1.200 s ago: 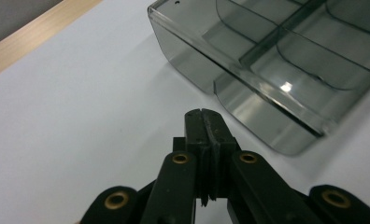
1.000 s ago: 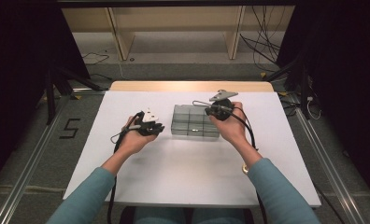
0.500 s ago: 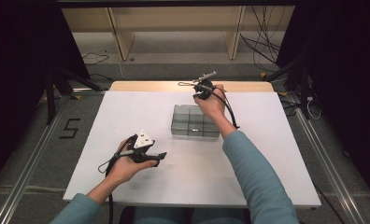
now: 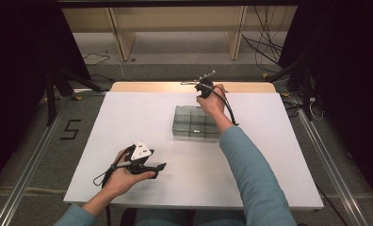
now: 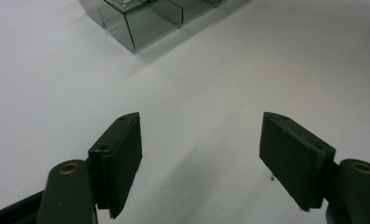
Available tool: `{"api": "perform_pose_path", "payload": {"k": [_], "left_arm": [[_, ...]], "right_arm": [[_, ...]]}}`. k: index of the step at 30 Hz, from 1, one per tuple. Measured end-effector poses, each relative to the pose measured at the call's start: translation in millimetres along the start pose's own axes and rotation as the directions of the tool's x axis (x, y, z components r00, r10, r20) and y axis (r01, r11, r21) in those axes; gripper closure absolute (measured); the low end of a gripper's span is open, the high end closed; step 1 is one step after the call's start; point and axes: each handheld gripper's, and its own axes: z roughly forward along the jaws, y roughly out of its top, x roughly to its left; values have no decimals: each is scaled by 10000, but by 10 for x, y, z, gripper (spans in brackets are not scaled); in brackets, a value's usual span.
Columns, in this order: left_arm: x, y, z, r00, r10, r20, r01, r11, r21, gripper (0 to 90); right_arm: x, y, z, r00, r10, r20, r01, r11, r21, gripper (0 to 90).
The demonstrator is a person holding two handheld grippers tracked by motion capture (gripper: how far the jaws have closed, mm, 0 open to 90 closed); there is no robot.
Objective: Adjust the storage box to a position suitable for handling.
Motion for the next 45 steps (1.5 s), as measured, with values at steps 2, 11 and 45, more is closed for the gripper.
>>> {"api": "perform_pose_path", "payload": {"k": [2,11,45], "left_arm": [[-1,-5,-3,10000,49,-15,-49,10000,21,299],[18,-17,2,10000,-30,-82,31,10000,40,299],[60,-29,0,9997,-57,-252,59,10000,76,301]], "right_arm": [[-2,6,9,10000,-29,-2,29,10000,44,900],[4,-4,109,9999,-52,-115,57,9988,483,900],[54,-39,148,9959,-180,-889,301,9901,1369,900]]}}
